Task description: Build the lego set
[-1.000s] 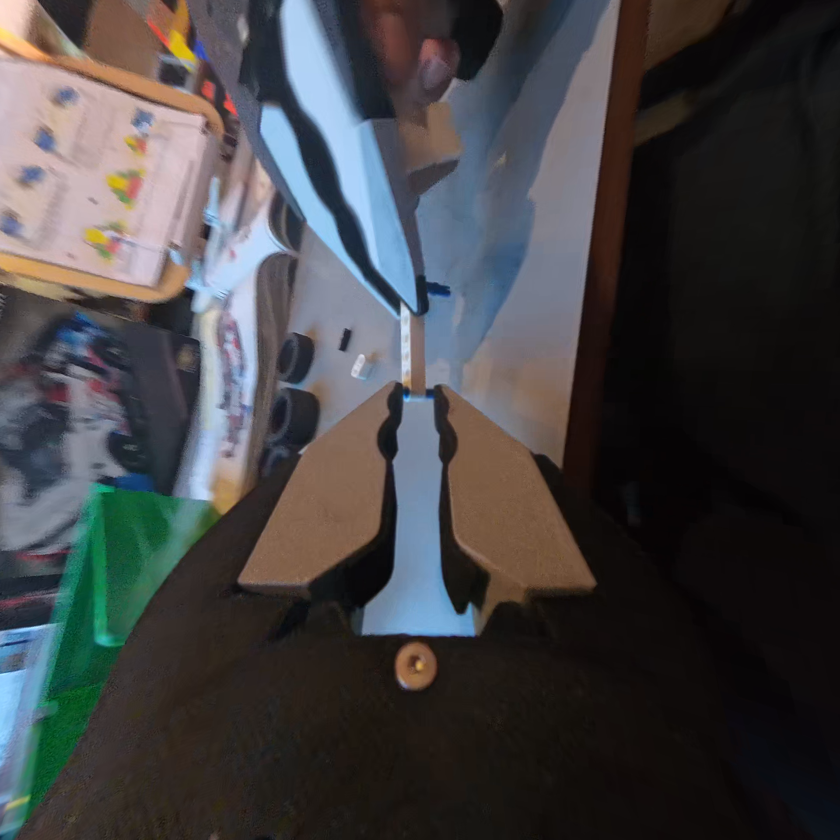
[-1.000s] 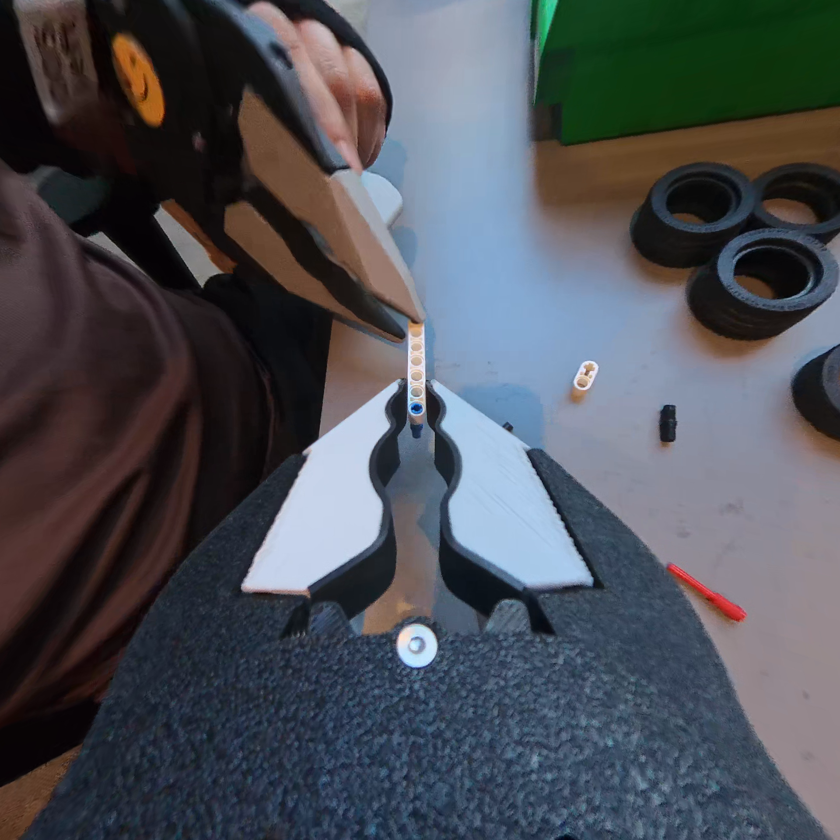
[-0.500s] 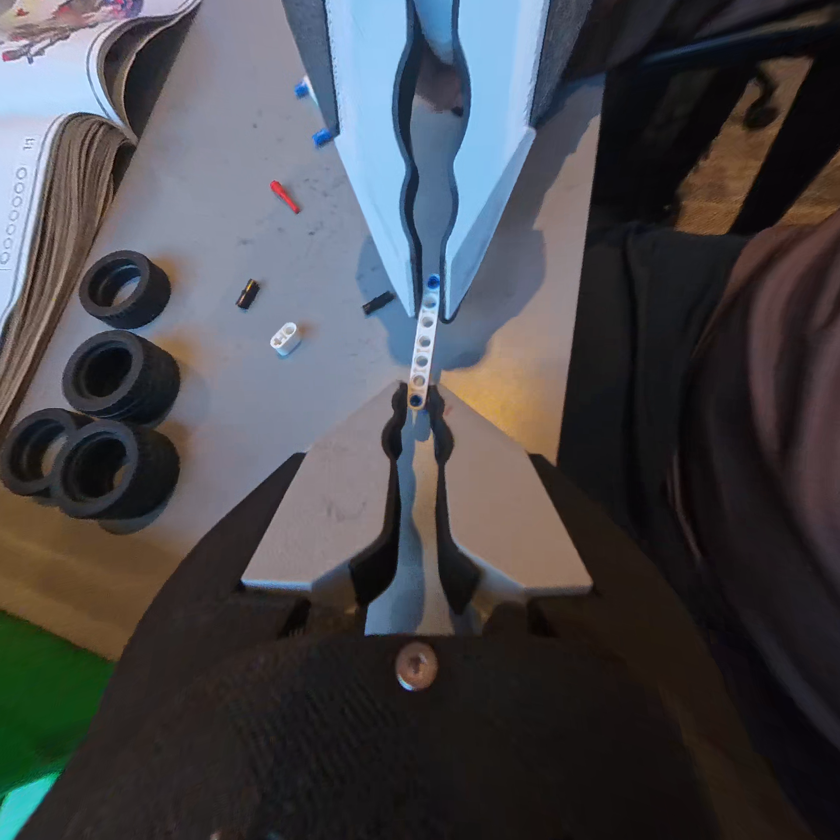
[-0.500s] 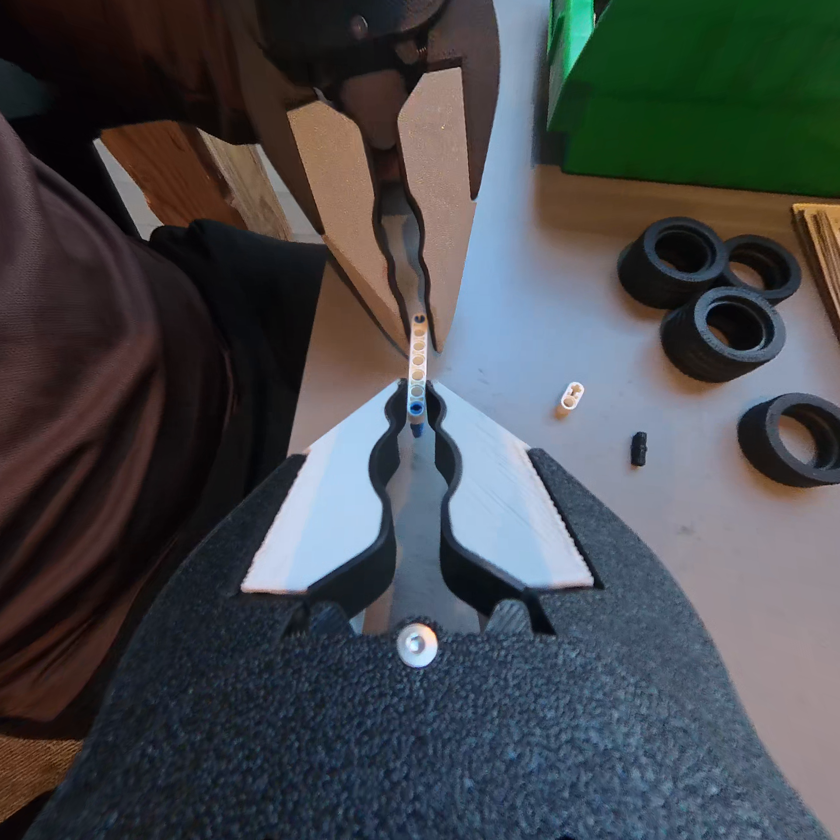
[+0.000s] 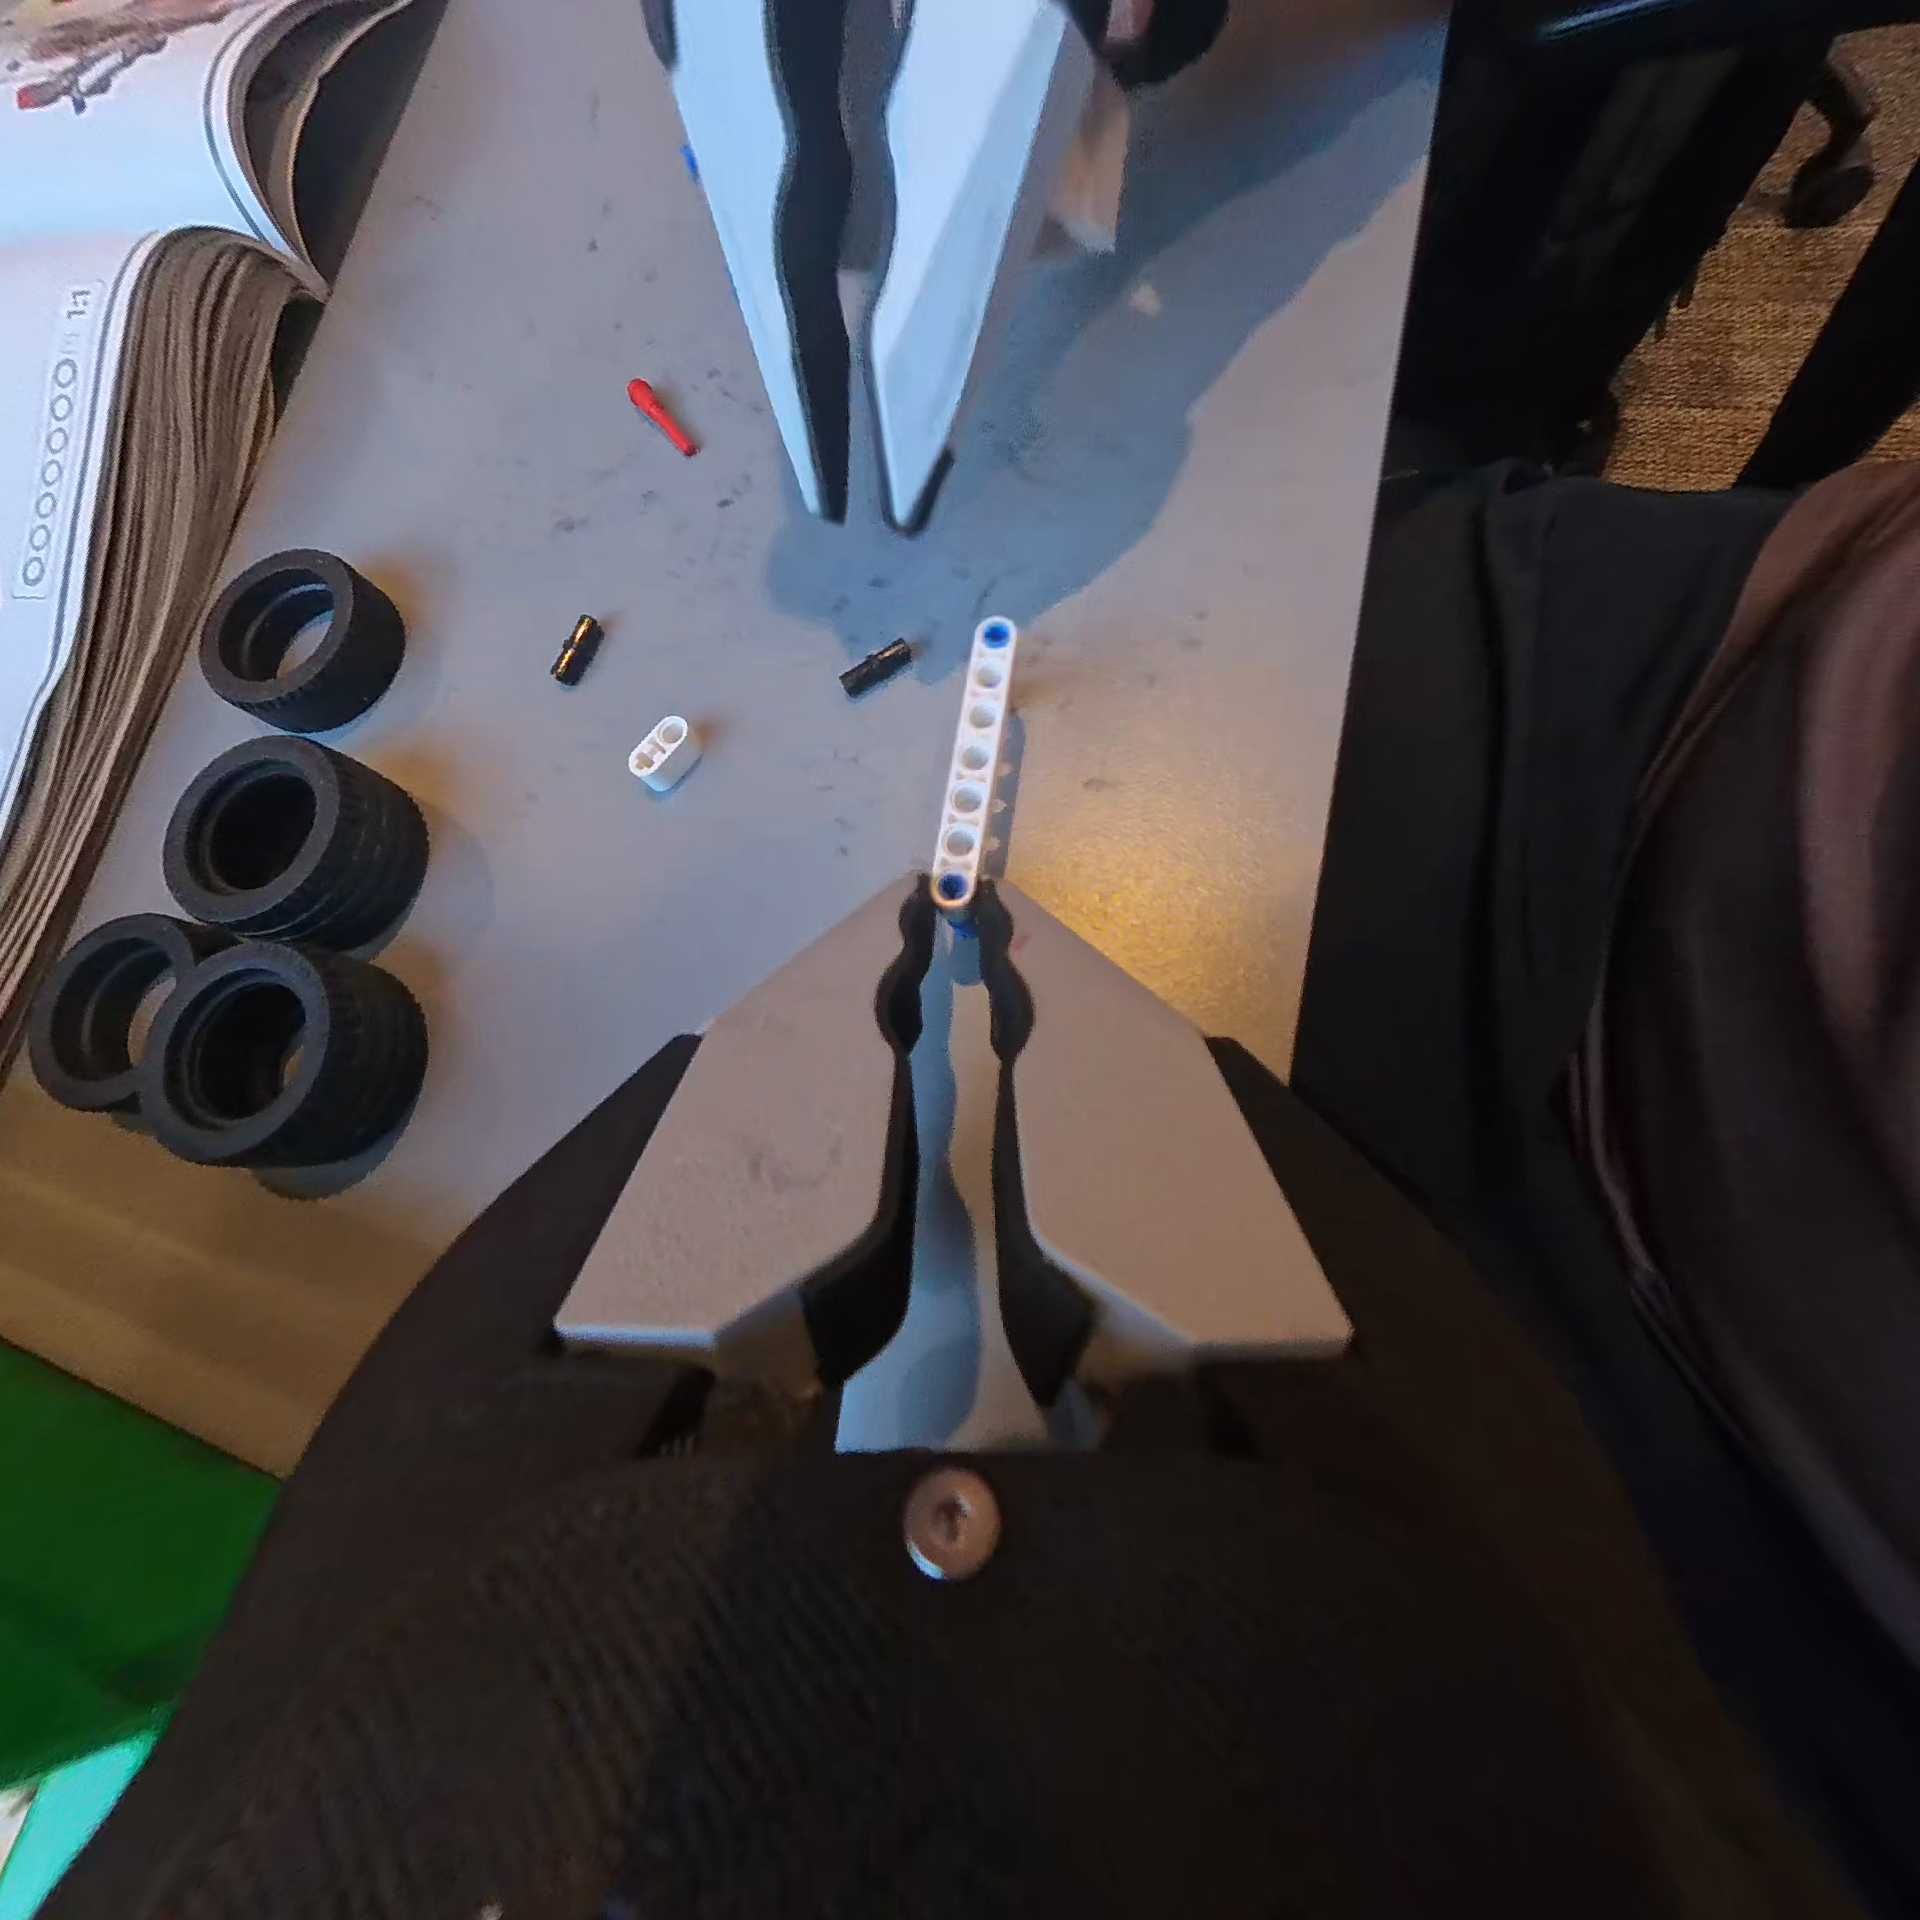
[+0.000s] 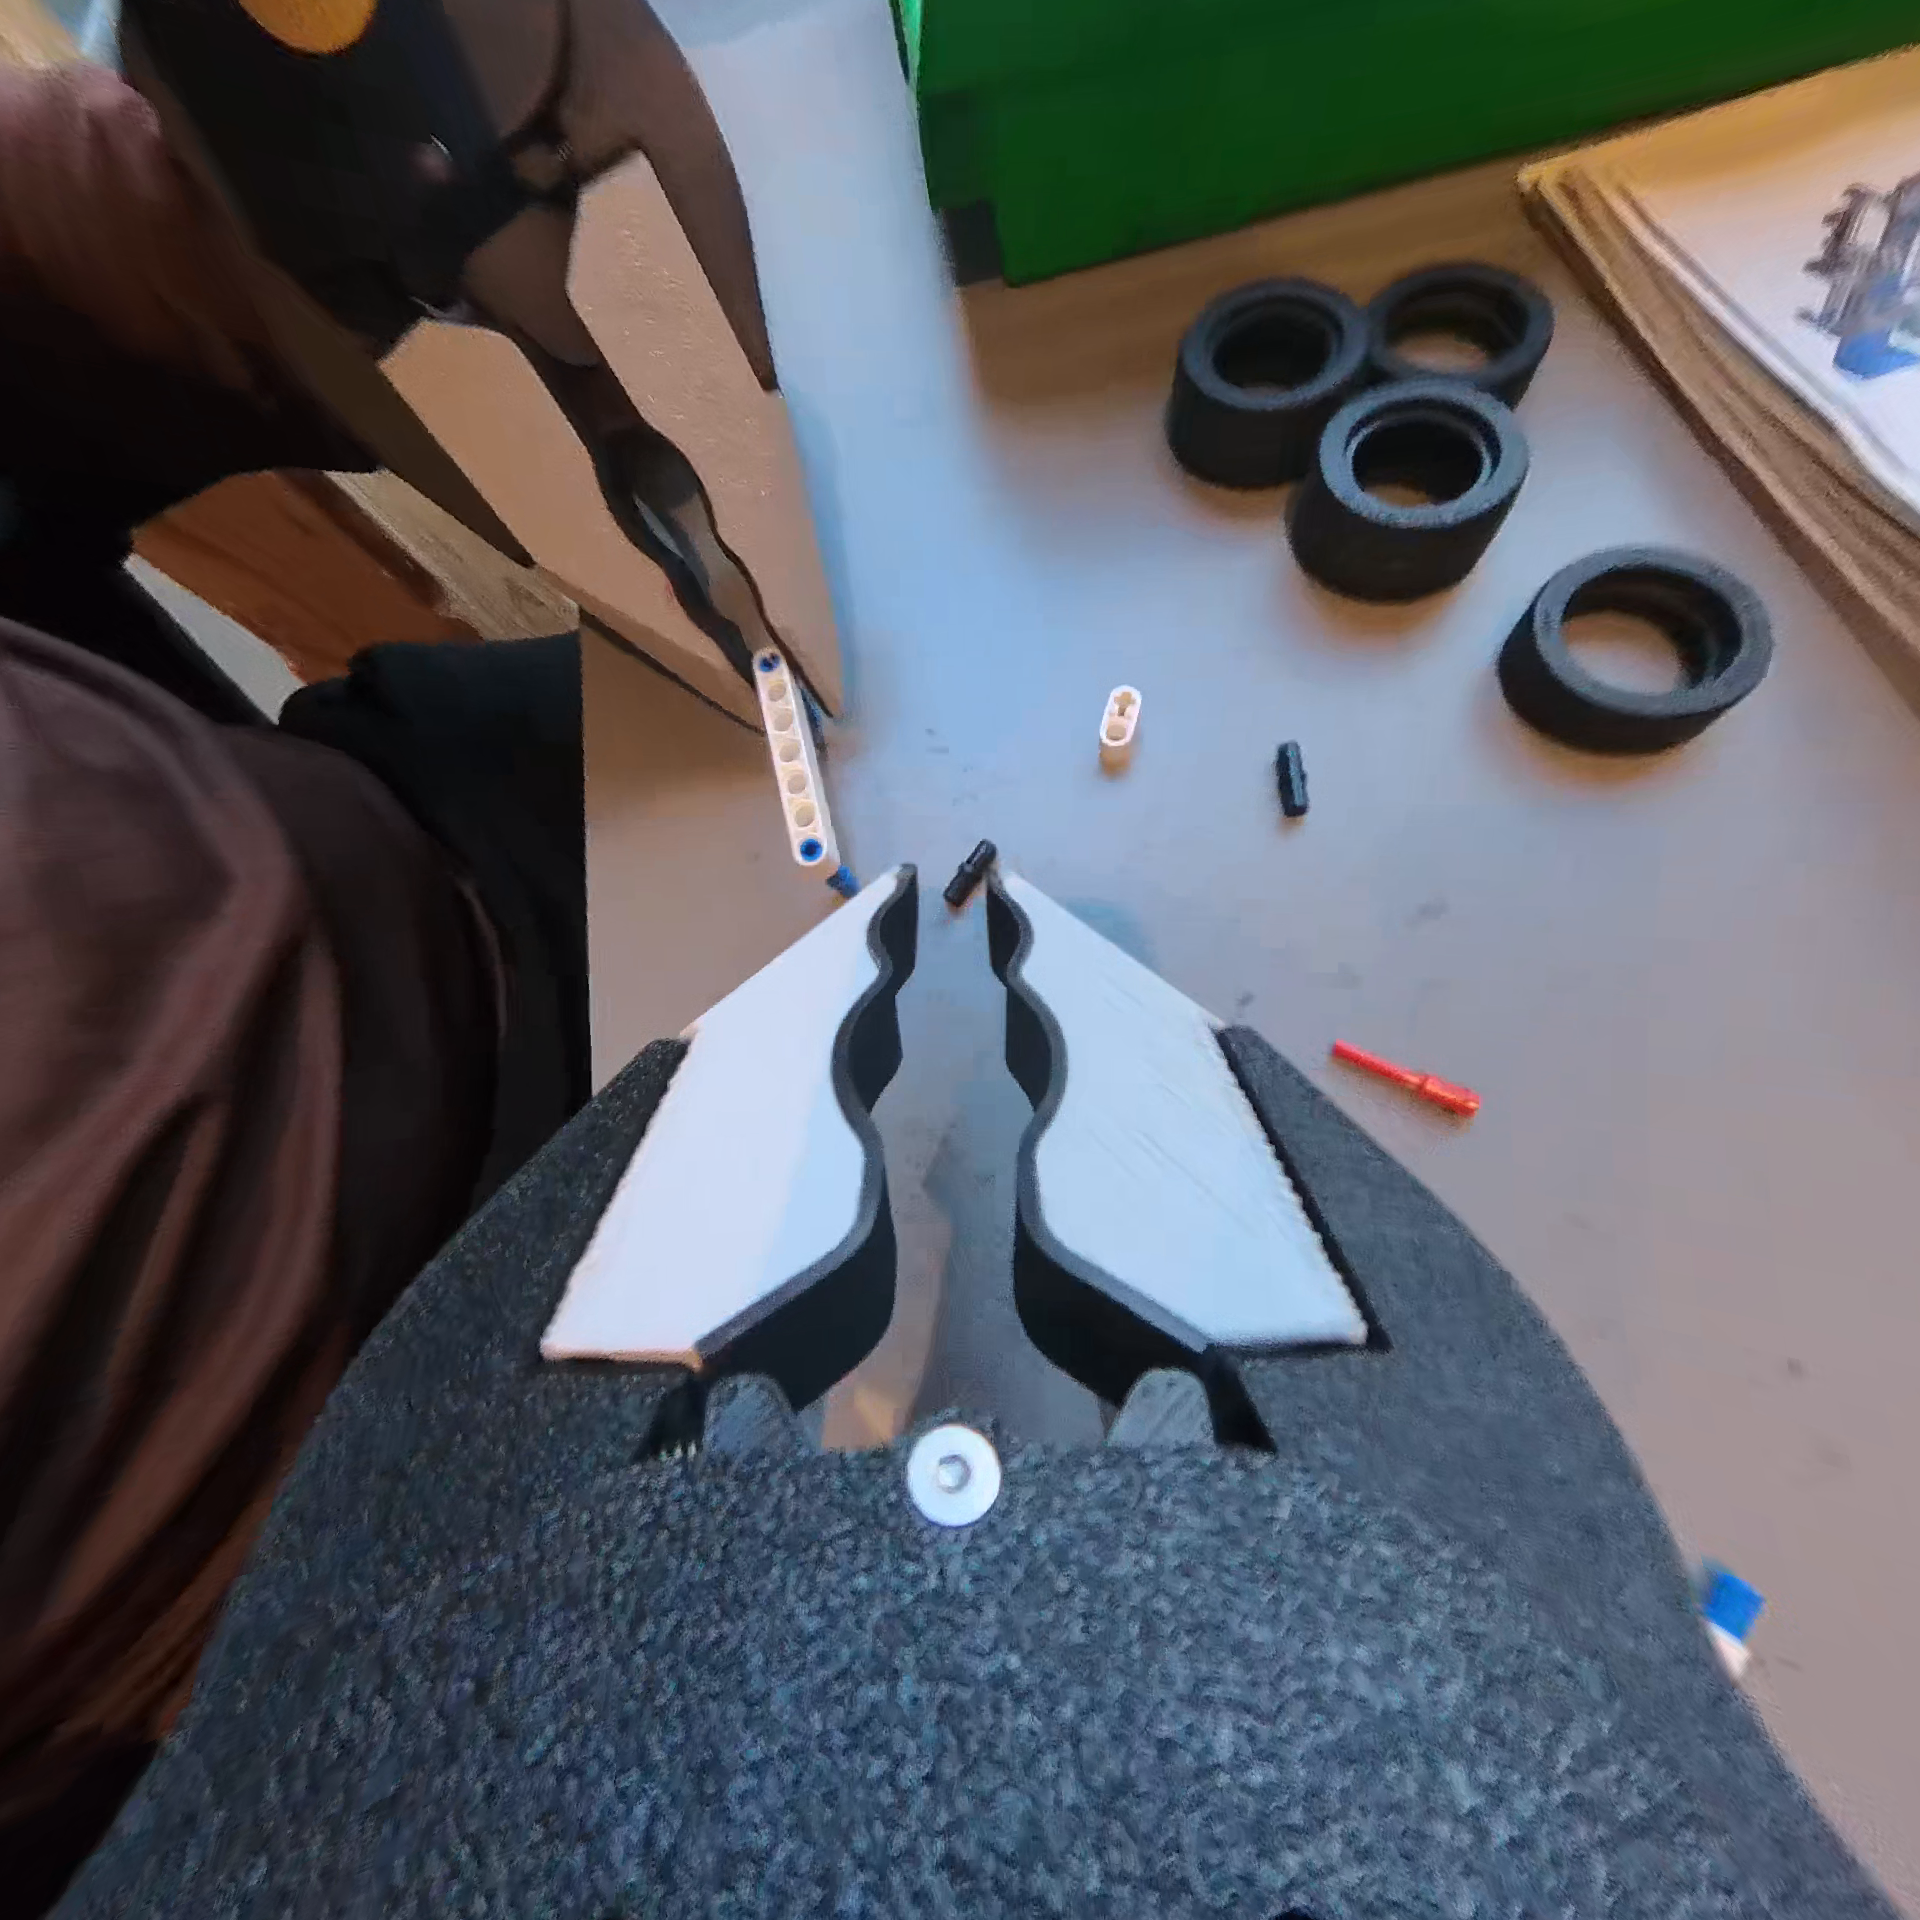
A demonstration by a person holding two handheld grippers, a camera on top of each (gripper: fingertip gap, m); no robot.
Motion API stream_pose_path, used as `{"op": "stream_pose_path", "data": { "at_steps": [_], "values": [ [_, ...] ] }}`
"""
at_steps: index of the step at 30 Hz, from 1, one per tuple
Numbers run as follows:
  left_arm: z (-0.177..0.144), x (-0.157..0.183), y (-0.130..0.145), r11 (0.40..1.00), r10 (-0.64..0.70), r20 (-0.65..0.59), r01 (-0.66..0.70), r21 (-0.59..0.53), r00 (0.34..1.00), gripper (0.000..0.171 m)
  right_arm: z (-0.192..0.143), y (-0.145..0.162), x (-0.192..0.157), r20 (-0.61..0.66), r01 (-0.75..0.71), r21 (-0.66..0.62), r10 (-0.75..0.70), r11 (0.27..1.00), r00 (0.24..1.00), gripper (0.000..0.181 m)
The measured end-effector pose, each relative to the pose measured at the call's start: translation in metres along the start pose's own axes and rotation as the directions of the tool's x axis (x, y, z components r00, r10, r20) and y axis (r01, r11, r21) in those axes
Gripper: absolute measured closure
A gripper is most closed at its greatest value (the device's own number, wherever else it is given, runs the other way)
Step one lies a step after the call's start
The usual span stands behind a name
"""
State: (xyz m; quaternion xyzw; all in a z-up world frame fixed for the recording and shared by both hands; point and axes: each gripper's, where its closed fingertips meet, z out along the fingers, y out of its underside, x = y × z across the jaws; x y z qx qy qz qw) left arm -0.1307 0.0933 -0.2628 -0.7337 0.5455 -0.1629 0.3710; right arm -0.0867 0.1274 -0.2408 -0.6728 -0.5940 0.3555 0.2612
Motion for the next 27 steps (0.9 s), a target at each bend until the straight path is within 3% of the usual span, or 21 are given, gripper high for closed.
{"op": "stream_pose_path", "data": {
  "at_steps": [3, 7, 8, 11, 14, 19, 24, 27],
  "values": [
    [-0.002, -0.003, -0.002, 1.000, -0.006, 0.031, 0.005, 0.016, 1.000, 0.167, 0.013, 0.012, 0.003, -0.060, -0.026, -0.077, 0.022, 0.997, 0.998, 0.165],
    [-0.005, -0.010, -0.001, 1.000, 0.011, 0.102, -0.013, 0.018, 0.995, 0.167, 0.024, 0.014, 0.001, -0.067, -0.033, -0.084, 0.028, 0.996, 0.997, 0.170],
    [-0.006, -0.013, 0.001, 1.000, 0.024, 0.131, -0.025, 0.008, 0.991, 0.167, 0.025, 0.014, 0.003, -0.078, -0.038, -0.087, 0.031, 0.996, 0.996, 0.177],
    [-0.011, -0.026, 0.009, 0.994, 0.111, 0.265, -0.101, -0.050, 0.958, 0.167, 0.024, 0.015, 0.005, -0.085, -0.054, -0.088, 0.047, 0.995, 0.995, 0.177],
    [-0.011, -0.027, 0.010, 0.983, 0.181, 0.324, -0.157, -0.099, 0.929, 0.167, 0.018, 0.012, 0.000, -0.062, -0.095, -0.054, 0.092, 0.994, 0.994, 0.177],
    [-0.003, -0.015, 0.000, 0.969, 0.245, 0.344, -0.221, -0.107, 0.906, 0.168, 0.009, 0.007, -0.021, 0.019, -0.182, 0.008, 0.182, 0.983, 0.983, 0.177],
    [0.005, 0.005, -0.006, 0.959, 0.282, 0.317, -0.259, -0.112, 0.906, 0.166, 0.013, 0.023, -0.018, -0.048, -0.173, -0.048, 0.171, 0.984, 0.984, 0.177],
    [0.004, 0.023, -0.014, 0.979, 0.202, 0.236, -0.192, -0.064, 0.951, 0.149, 0.009, 0.025, -0.016, -0.070, -0.159, -0.060, 0.155, 0.985, 0.985, 0.177]
  ]
}}
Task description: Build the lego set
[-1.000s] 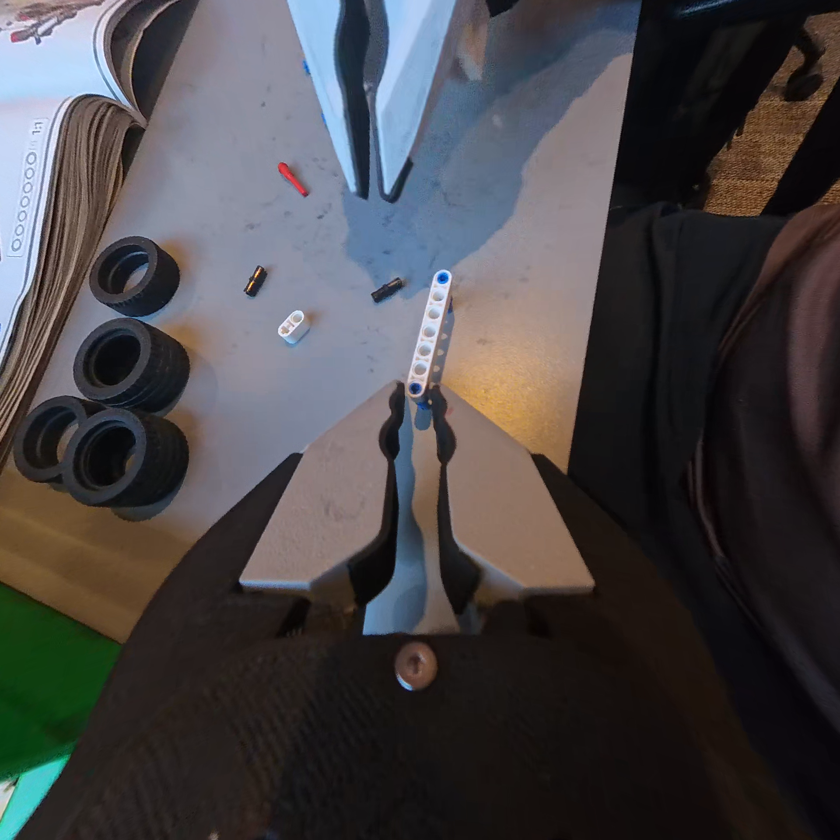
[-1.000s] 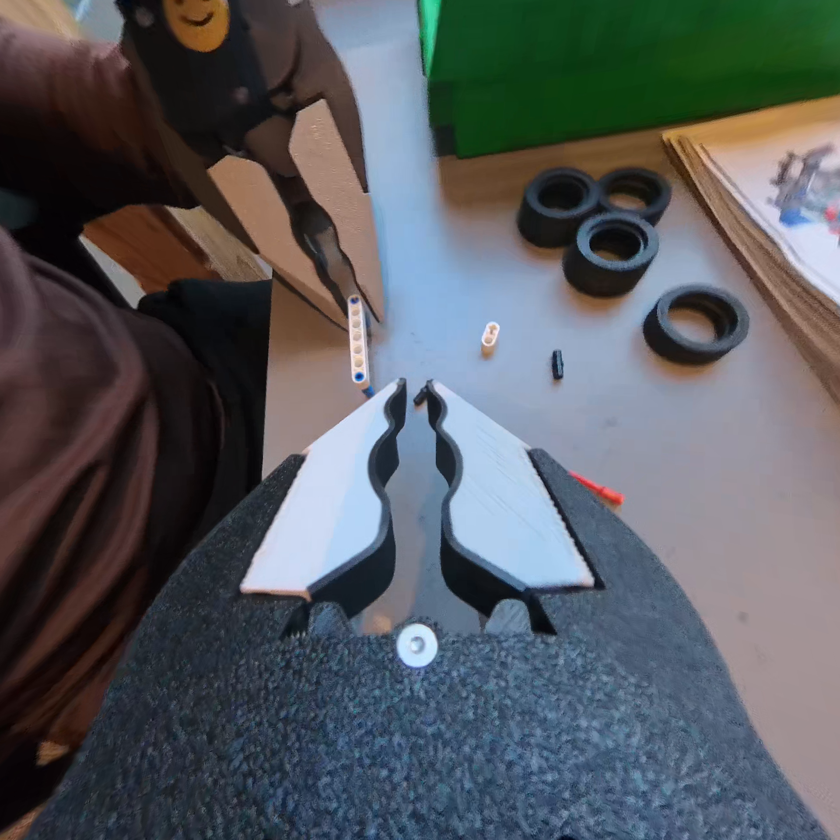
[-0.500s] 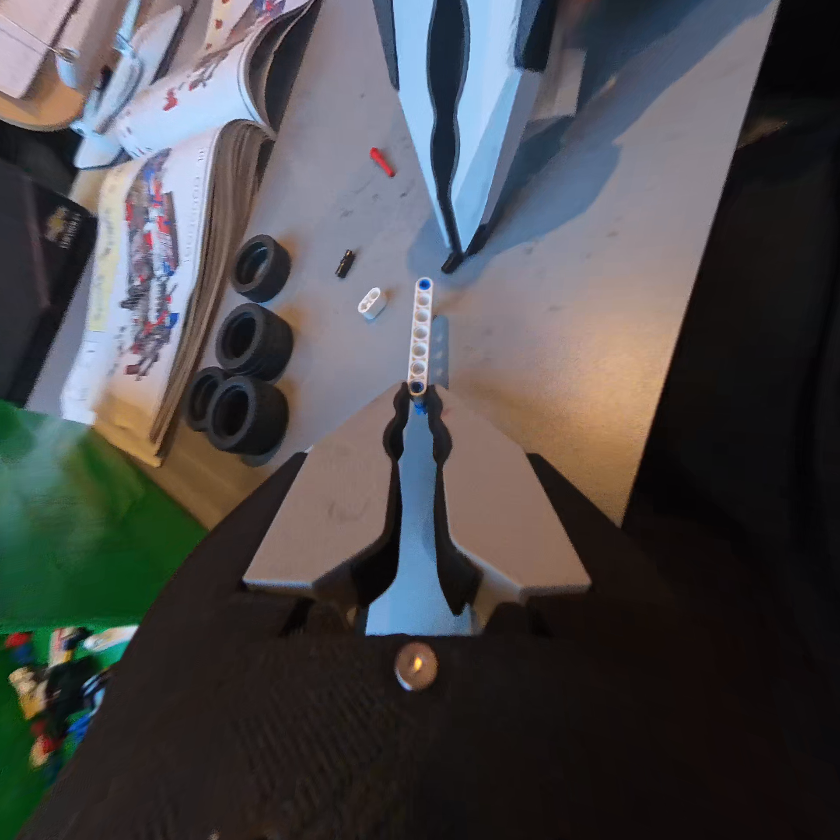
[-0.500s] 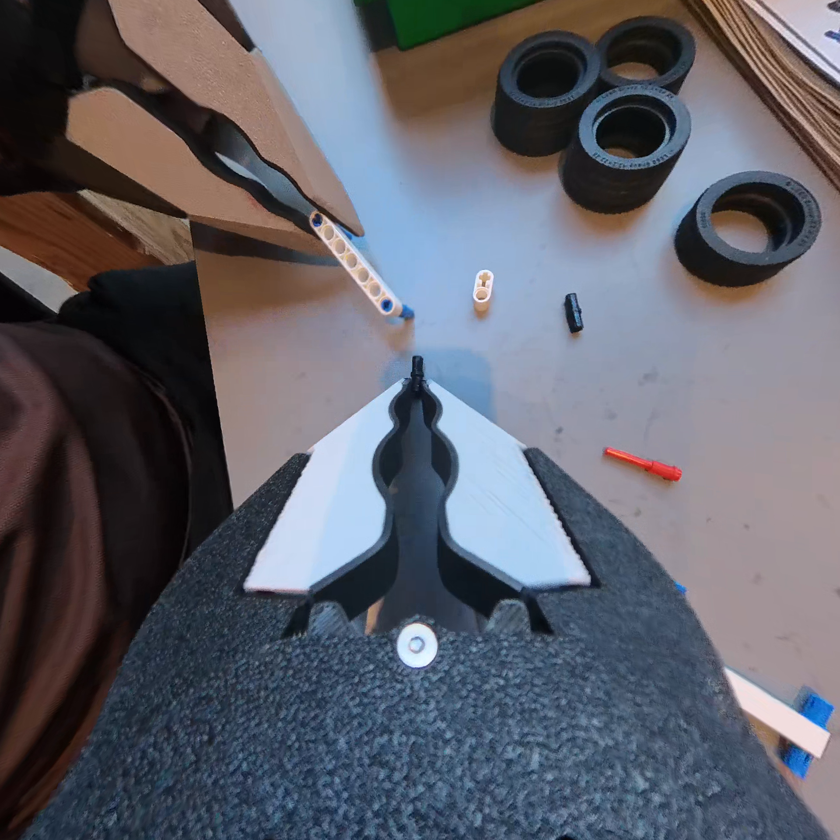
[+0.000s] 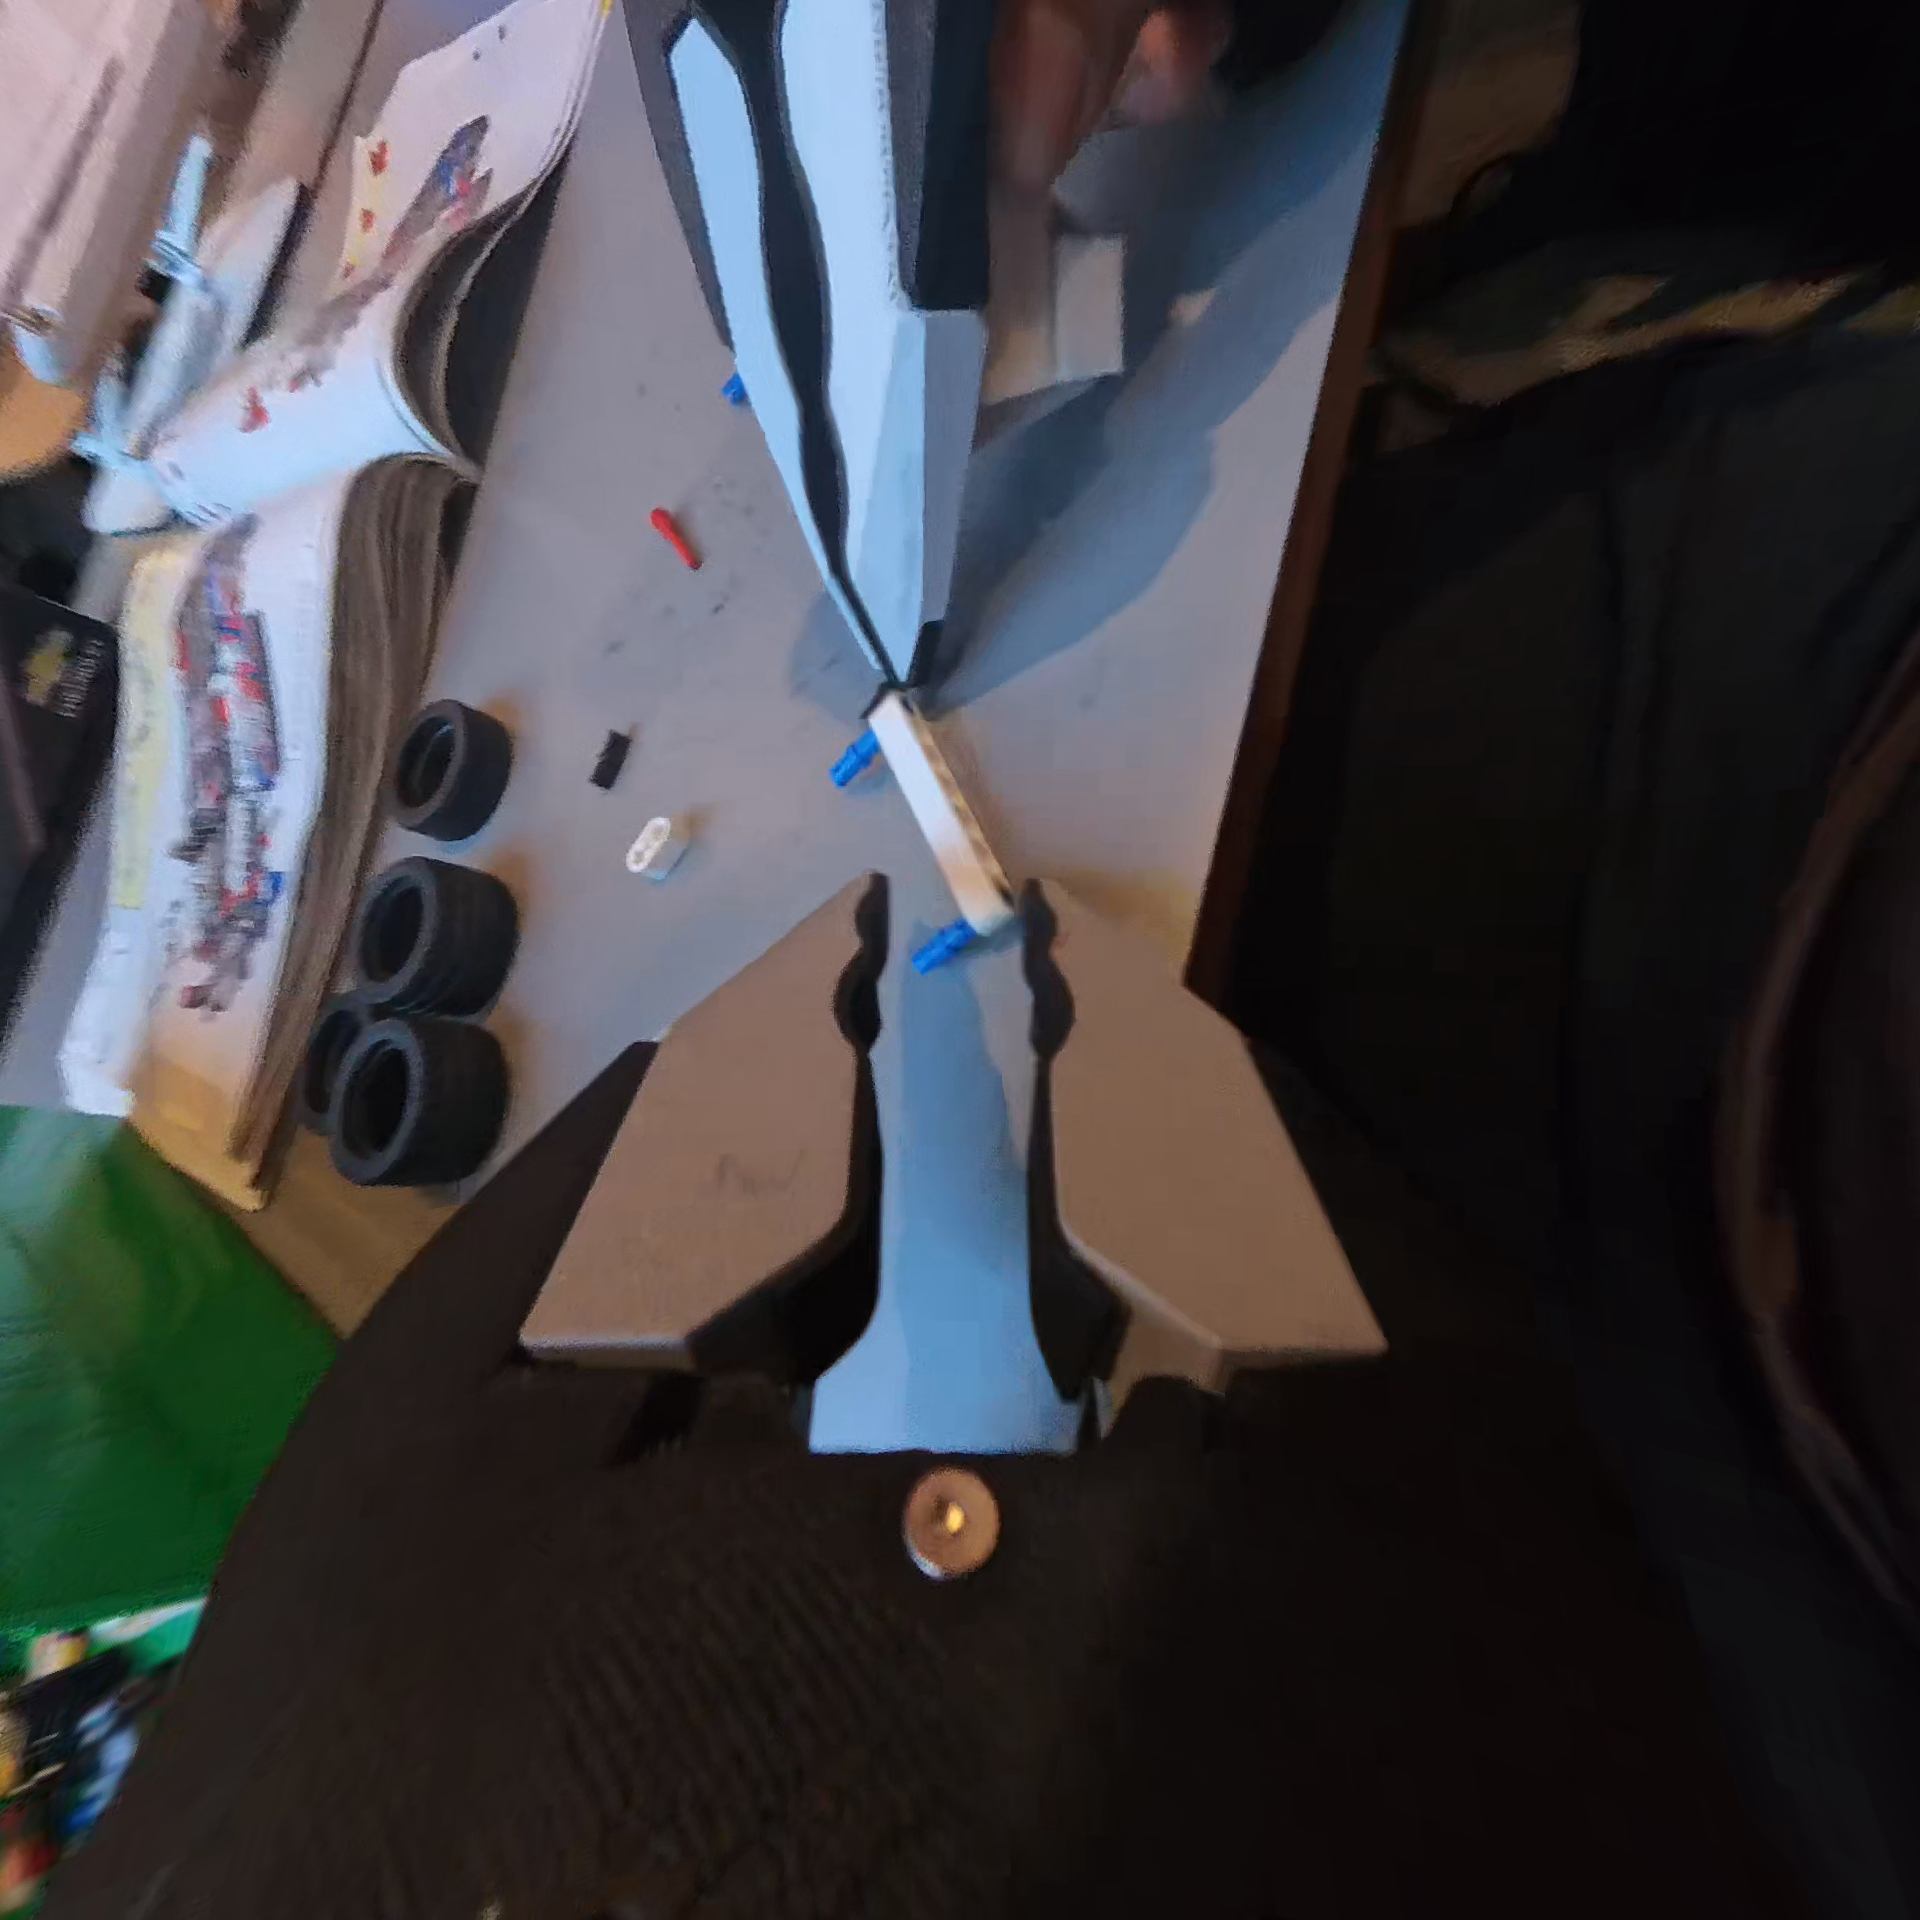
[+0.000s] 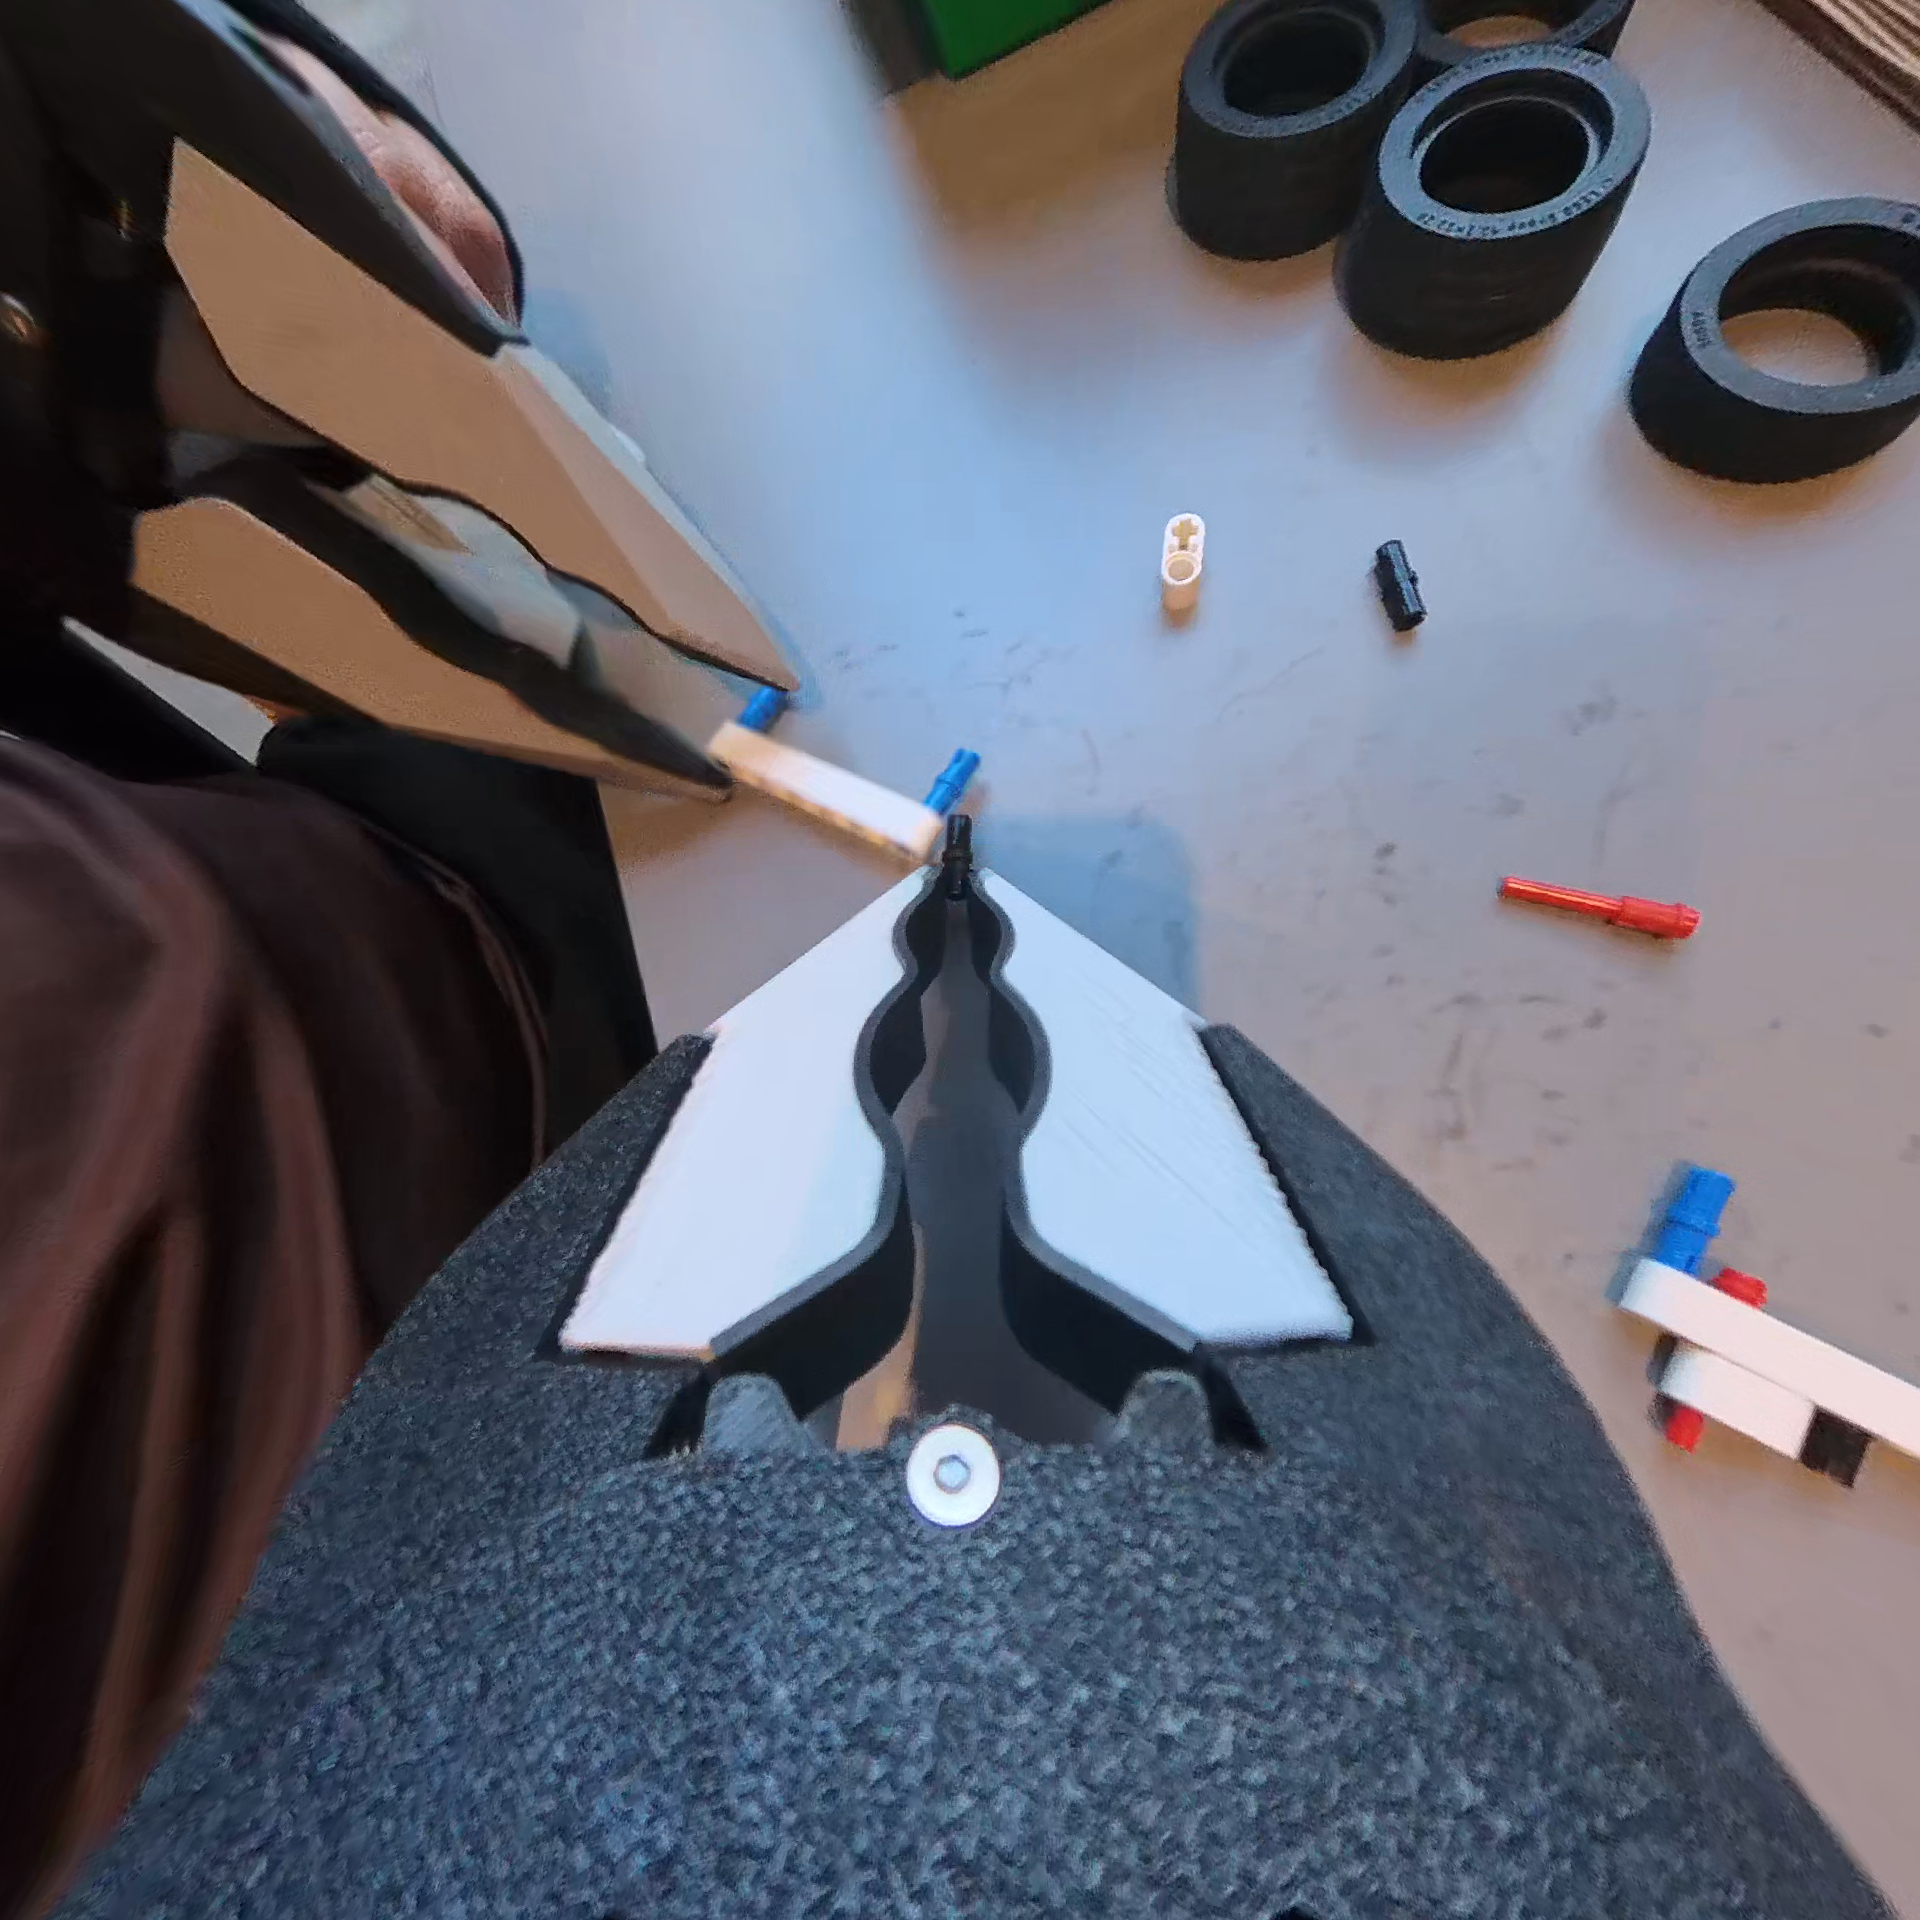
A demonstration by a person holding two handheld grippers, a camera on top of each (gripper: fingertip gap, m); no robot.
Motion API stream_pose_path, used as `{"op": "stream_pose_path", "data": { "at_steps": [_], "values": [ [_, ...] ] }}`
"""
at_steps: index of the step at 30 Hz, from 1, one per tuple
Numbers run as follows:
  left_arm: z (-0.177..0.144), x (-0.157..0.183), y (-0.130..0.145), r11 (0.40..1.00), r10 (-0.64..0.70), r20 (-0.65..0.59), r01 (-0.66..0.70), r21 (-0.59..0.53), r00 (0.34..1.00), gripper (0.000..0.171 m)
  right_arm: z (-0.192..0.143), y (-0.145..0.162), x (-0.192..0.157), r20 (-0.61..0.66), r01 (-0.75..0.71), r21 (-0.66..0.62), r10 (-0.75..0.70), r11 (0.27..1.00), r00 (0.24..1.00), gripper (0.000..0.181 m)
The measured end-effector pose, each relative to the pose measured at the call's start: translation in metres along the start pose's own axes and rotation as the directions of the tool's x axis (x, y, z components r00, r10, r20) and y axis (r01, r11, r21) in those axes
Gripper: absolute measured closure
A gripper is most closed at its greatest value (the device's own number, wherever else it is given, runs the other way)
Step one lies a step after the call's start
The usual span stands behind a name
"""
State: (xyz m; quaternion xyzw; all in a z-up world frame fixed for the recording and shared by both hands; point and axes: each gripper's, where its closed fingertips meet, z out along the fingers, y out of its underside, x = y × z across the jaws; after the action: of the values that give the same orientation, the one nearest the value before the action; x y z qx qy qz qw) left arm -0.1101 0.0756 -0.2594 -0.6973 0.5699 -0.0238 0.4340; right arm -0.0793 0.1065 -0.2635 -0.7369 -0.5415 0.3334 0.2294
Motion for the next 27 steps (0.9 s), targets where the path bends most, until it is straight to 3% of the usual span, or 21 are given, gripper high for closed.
{"op": "stream_pose_path", "data": {
  "at_steps": [4, 13, 18, 23, 27],
  "values": [
    [-0.005, 0.010, -0.005, 0.986, -0.166, -0.143, 0.166, -0.012, 0.976, 0.135, -0.009, 0.006, 0.002, -0.038, 0.015, -0.021, -0.016, 1.000, 0.999, 0.178],
    [0.002, 0.017, -0.006, 0.965, -0.261, -0.254, 0.248, -0.082, 0.931, 0.138, -0.018, 0.014, -0.021, 0.030, -0.004, -0.029, 0.005, 1.000, 1.000, 0.178],
    [0.007, 0.017, -0.010, 0.956, -0.294, -0.262, 0.279, -0.094, 0.919, 0.139, -0.014, 0.013, -0.024, 0.034, 0.014, -0.033, -0.013, 0.999, 0.999, 0.178],
    [0.010, 0.013, -0.007, 0.926, -0.375, -0.250, 0.351, -0.138, 0.893, 0.155, -0.009, 0.013, -0.027, 0.027, 0.027, -0.036, -0.026, 0.999, 0.999, 0.178],
    [0.011, 0.016, -0.012, 0.885, -0.463, -0.247, 0.429, -0.179, 0.851, 0.149, -0.004, 0.011, -0.030, 0.023, 0.048, -0.046, -0.047, 0.998, 0.999, 0.178]
  ]
}}
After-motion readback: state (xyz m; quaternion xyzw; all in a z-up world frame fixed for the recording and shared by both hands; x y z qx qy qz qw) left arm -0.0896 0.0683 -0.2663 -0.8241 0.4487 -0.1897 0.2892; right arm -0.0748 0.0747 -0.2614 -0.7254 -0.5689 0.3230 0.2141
